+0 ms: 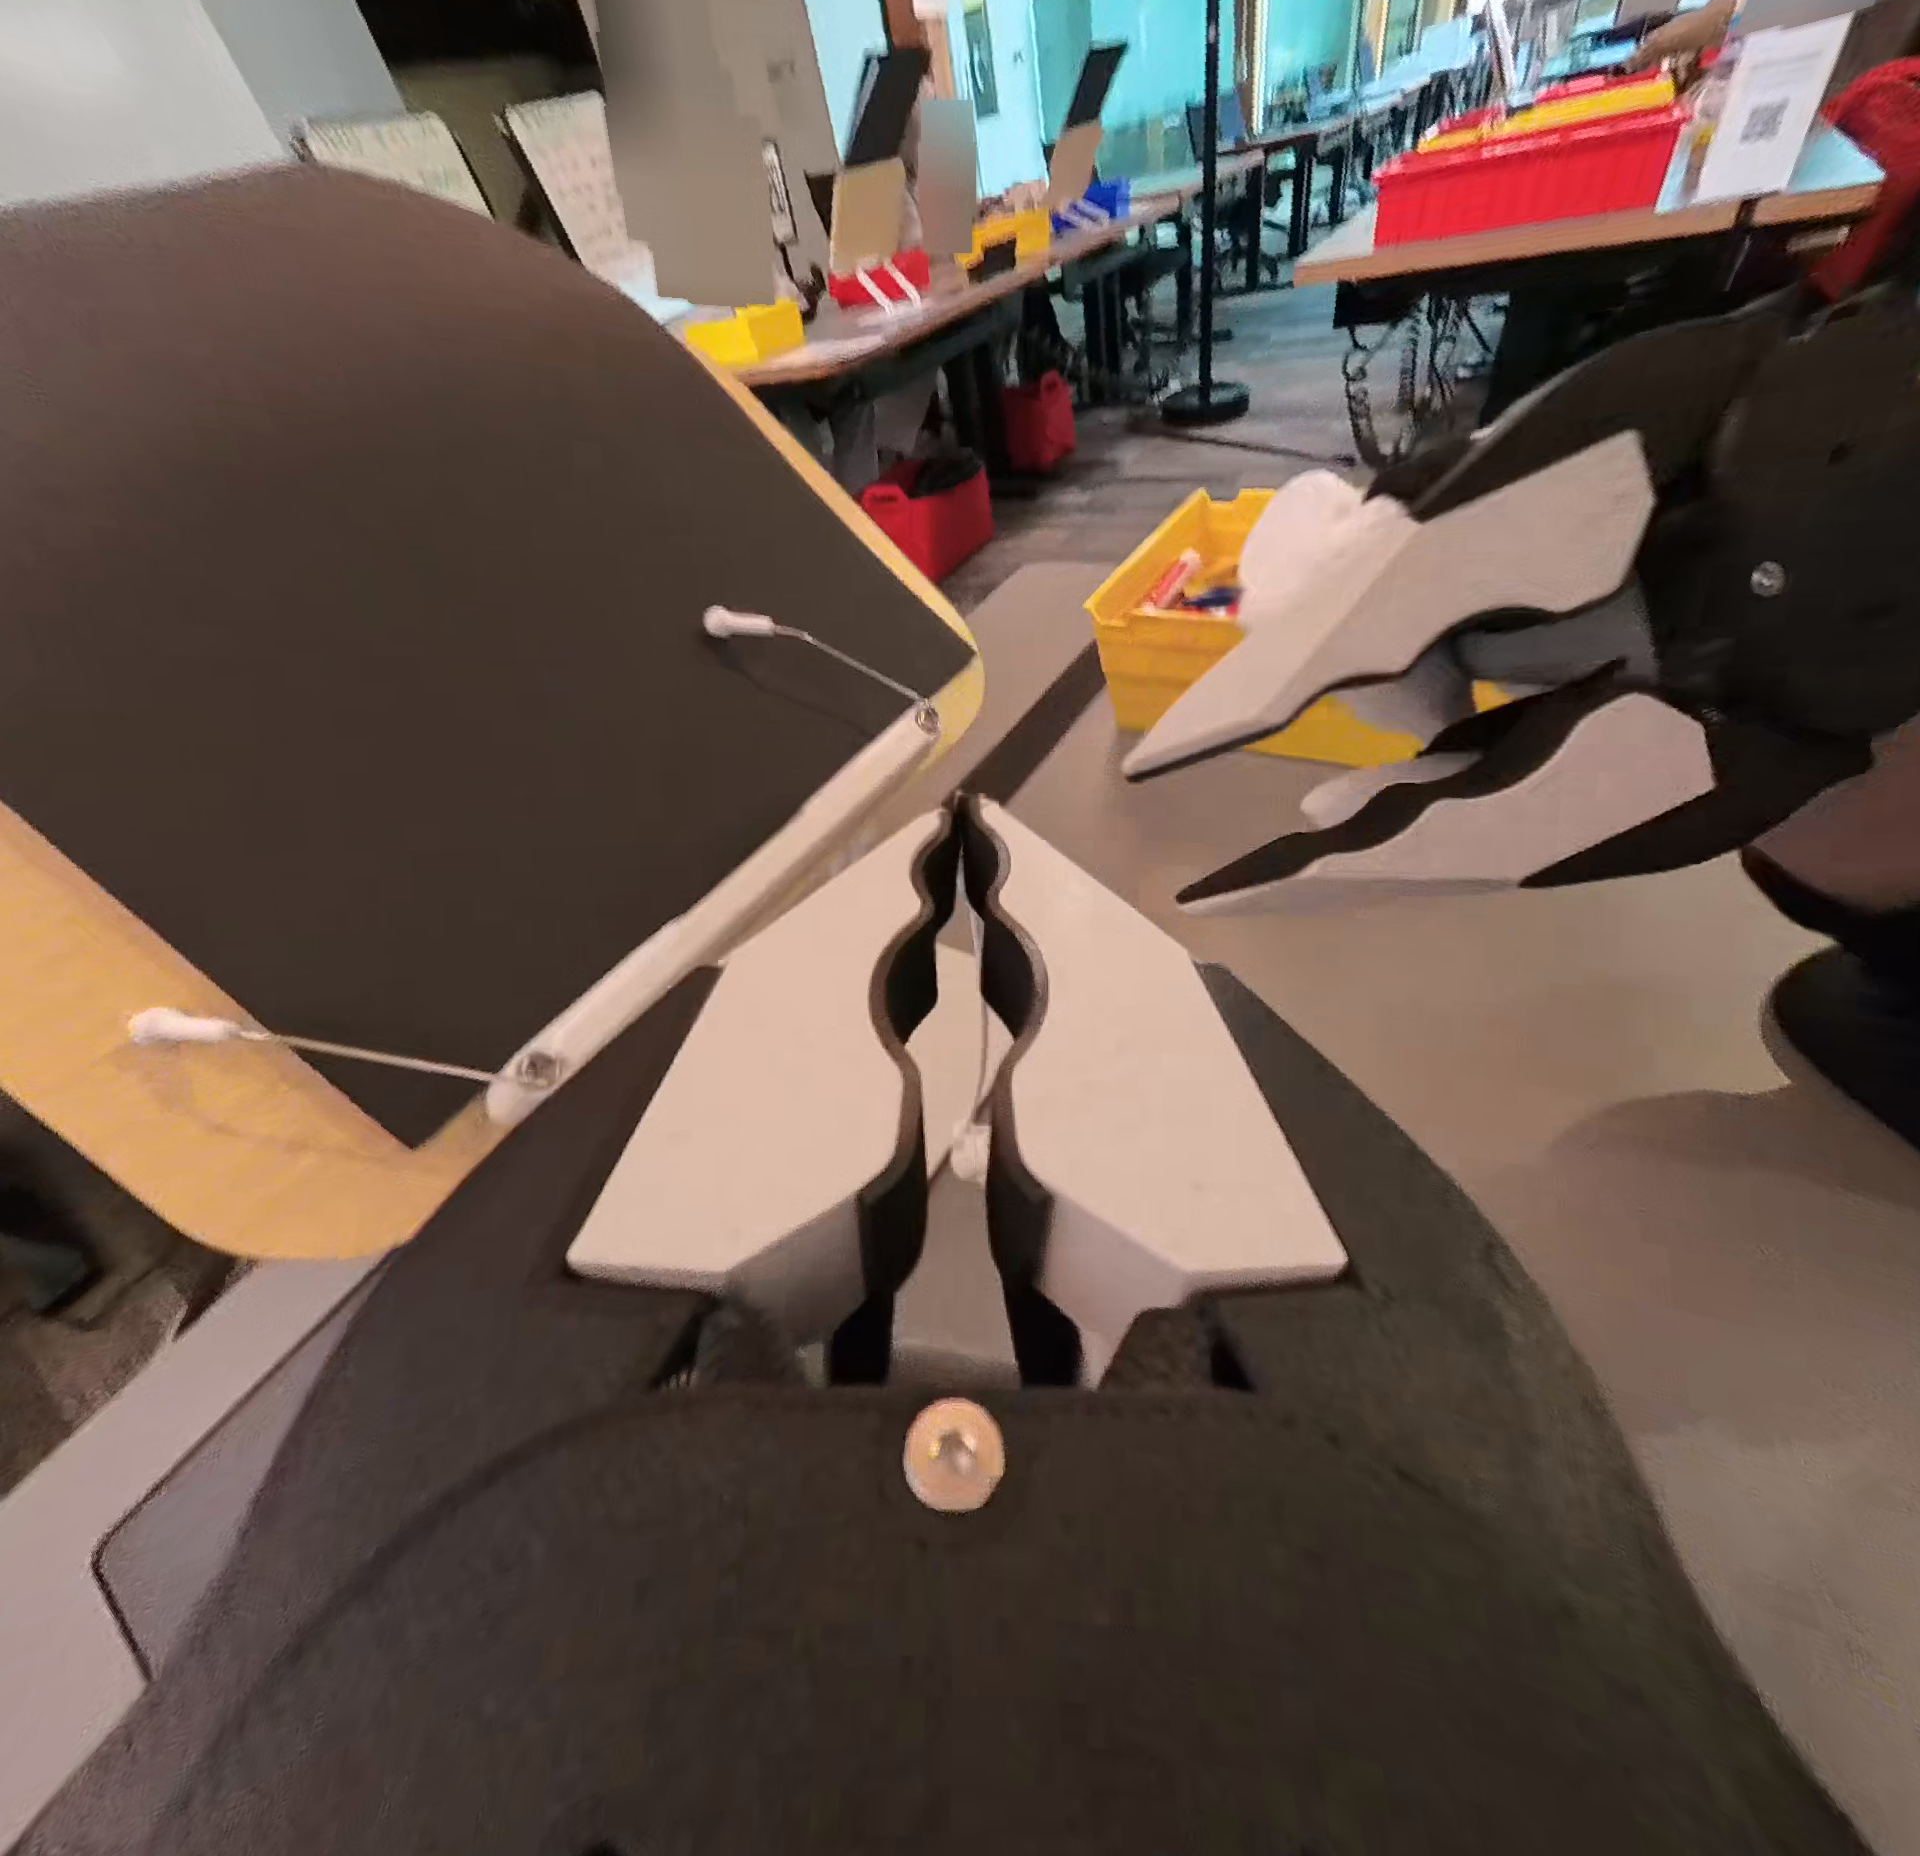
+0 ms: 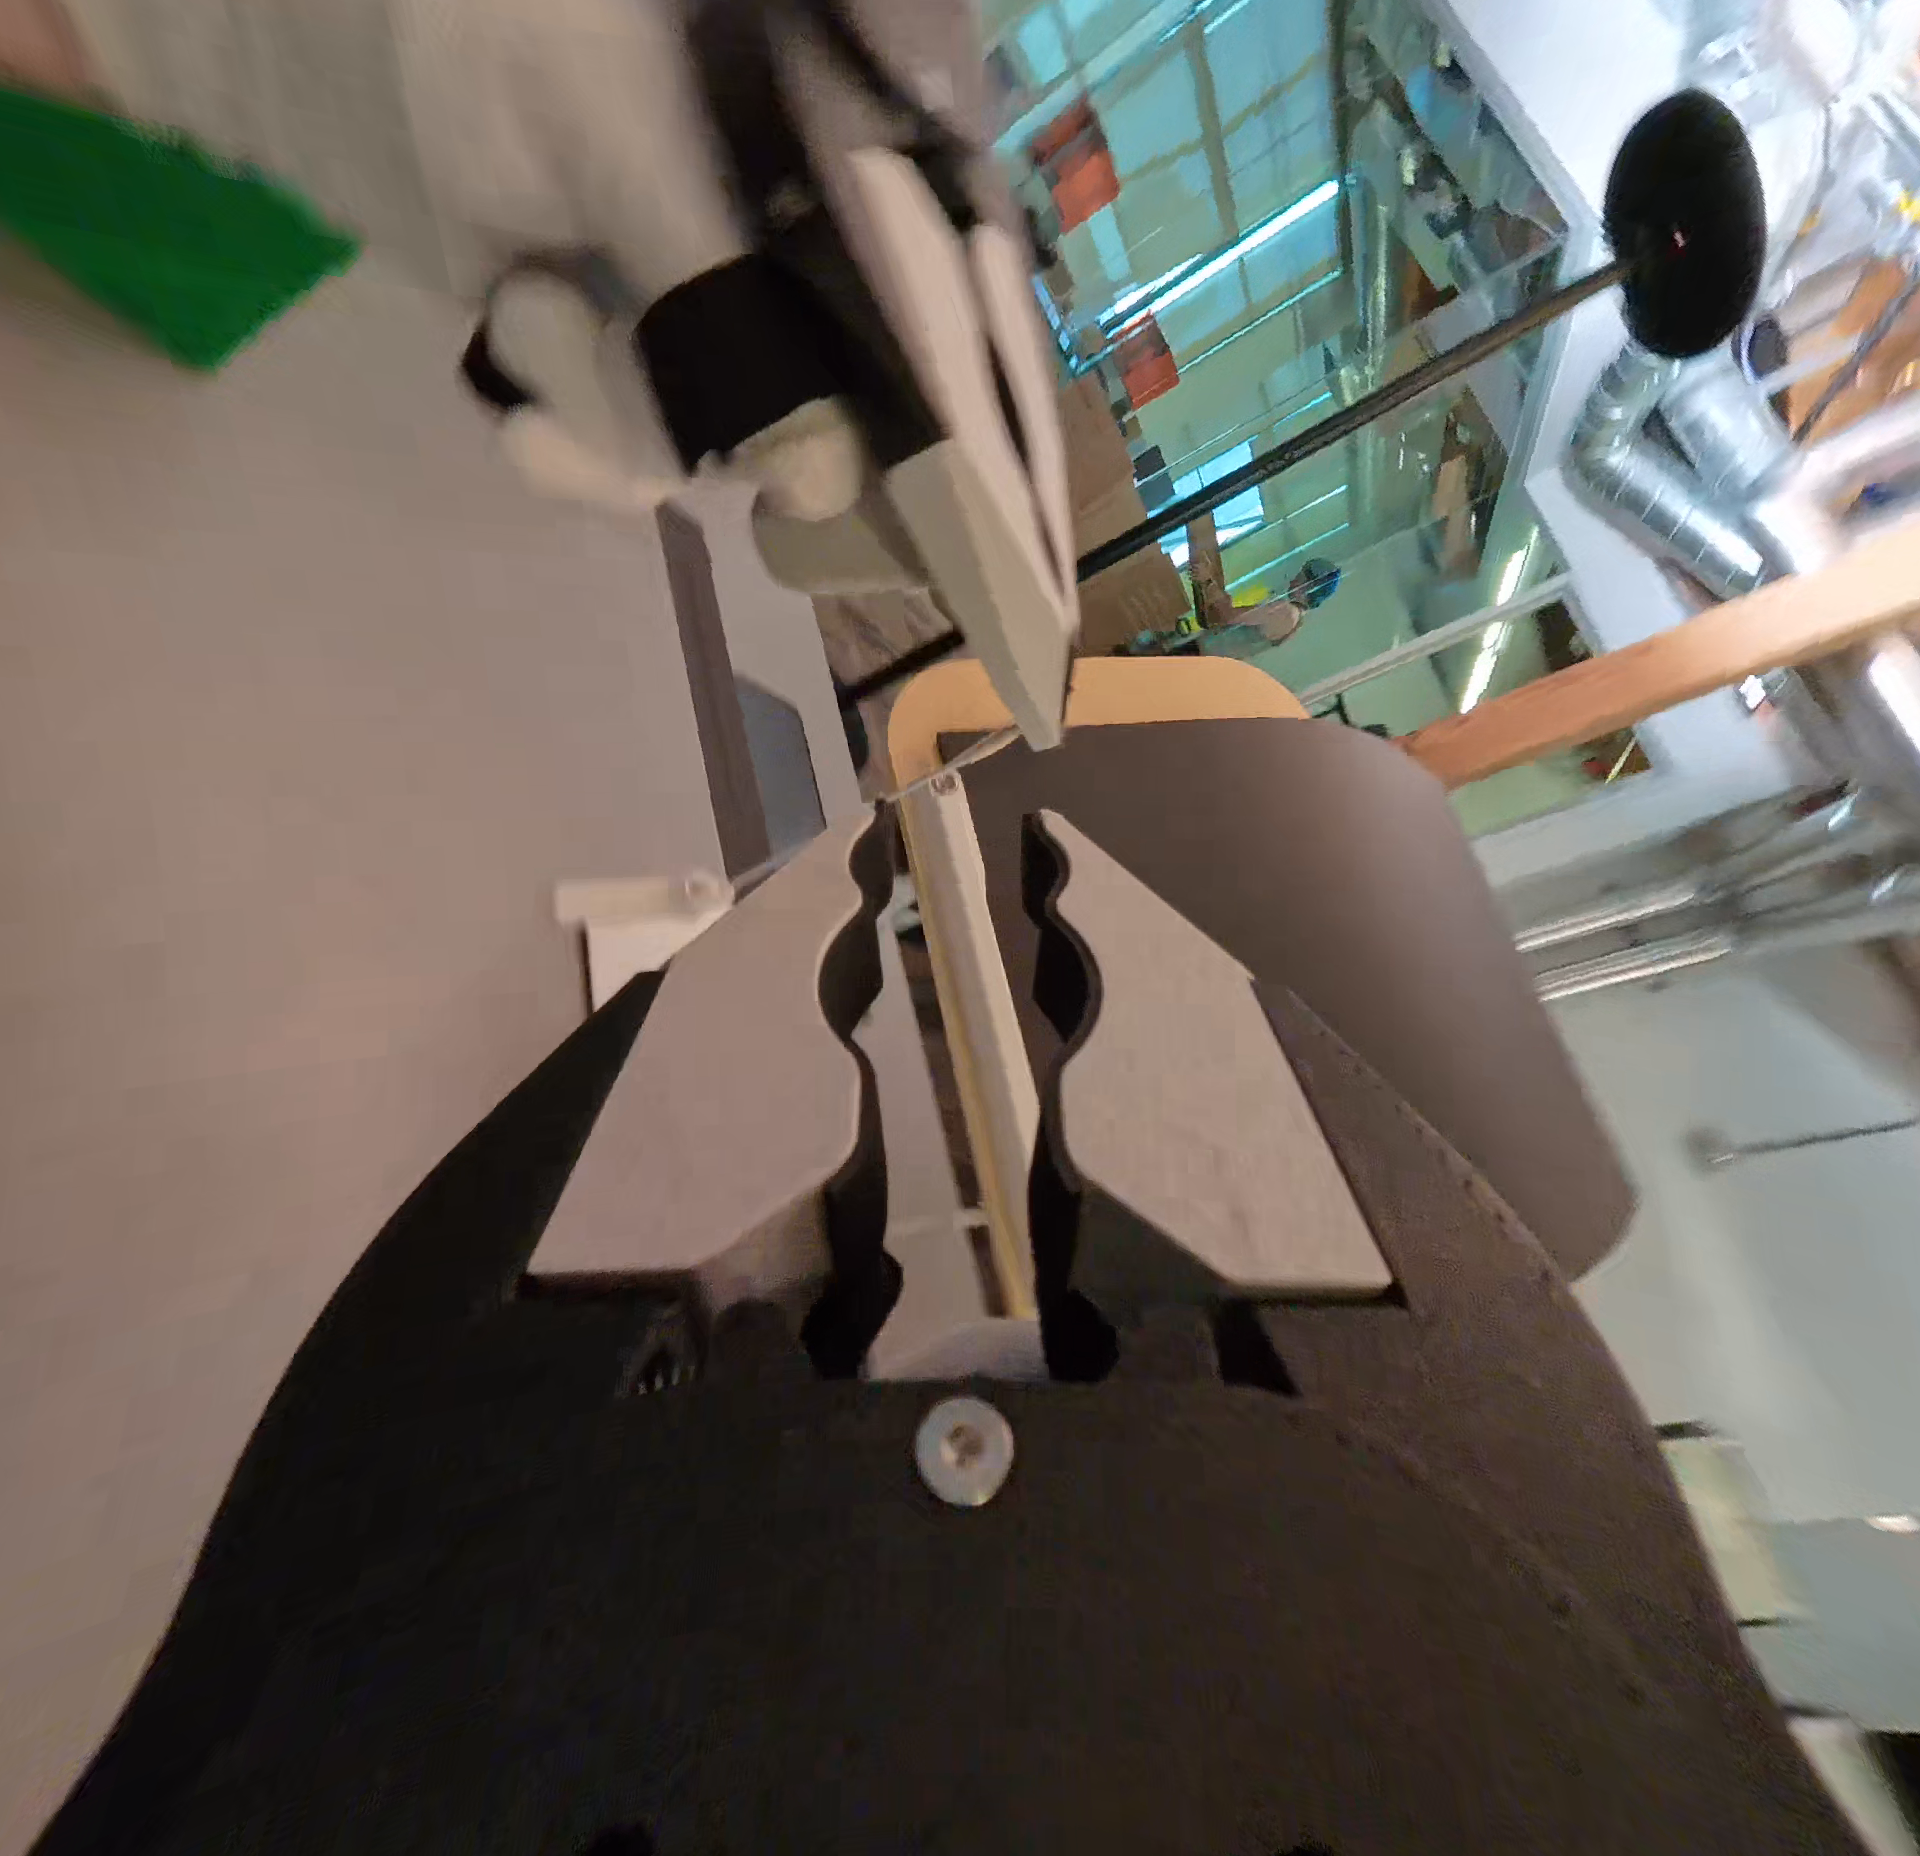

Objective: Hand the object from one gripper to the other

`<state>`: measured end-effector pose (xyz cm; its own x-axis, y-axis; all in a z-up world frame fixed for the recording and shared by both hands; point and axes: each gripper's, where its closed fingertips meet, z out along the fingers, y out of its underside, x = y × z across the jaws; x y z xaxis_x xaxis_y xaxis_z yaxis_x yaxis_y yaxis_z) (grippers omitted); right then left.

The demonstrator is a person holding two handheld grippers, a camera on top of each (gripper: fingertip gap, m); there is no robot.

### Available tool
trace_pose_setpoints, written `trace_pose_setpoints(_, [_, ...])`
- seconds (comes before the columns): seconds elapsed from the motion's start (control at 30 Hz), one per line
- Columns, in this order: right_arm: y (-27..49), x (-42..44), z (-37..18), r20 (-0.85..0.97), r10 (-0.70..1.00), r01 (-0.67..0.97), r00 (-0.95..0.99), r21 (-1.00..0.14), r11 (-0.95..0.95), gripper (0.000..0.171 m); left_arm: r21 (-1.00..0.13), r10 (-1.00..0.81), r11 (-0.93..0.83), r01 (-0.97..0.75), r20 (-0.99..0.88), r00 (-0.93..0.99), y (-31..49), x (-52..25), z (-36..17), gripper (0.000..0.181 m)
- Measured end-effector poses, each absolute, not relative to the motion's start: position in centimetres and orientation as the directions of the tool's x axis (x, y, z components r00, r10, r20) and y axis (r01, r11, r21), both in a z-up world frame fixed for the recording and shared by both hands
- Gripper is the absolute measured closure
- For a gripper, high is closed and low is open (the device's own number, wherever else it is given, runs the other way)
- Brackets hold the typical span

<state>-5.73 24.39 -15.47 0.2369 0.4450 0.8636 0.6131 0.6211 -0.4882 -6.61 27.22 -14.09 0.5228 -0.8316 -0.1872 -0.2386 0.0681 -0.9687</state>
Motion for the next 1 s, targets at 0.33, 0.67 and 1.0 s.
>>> trace_pose_setpoints(0.33, [24.0, -10.4, -21.1, 0.992, 0.038, 0.707, -0.122, 0.06, 0.705, 0.15, -0.875, -0.925, -0.207, -0.436, 0.03, 0.379, 25.3, -9.4, -19.2, 0.181])
trace_pose_setpoints(0.67, [23.5, -12.7, -23.9, 0.981, 0.002, 0.678, -0.193, 0.132, 0.723, 0.154, -0.811, -0.944, -0.243, -0.532, 0.071, 0.324, 24.1, -10.0, -21.5, 0.181])
trace_pose_setpoints(1.0, [23.3, -12.2, -24.1, 0.972, 0.034, 0.675, -0.232, 0.135, 0.725, 0.154, -0.788, -0.943, -0.251, -0.563, 0.069, 0.324, 24.0, -10.3, -22.2, 0.181])
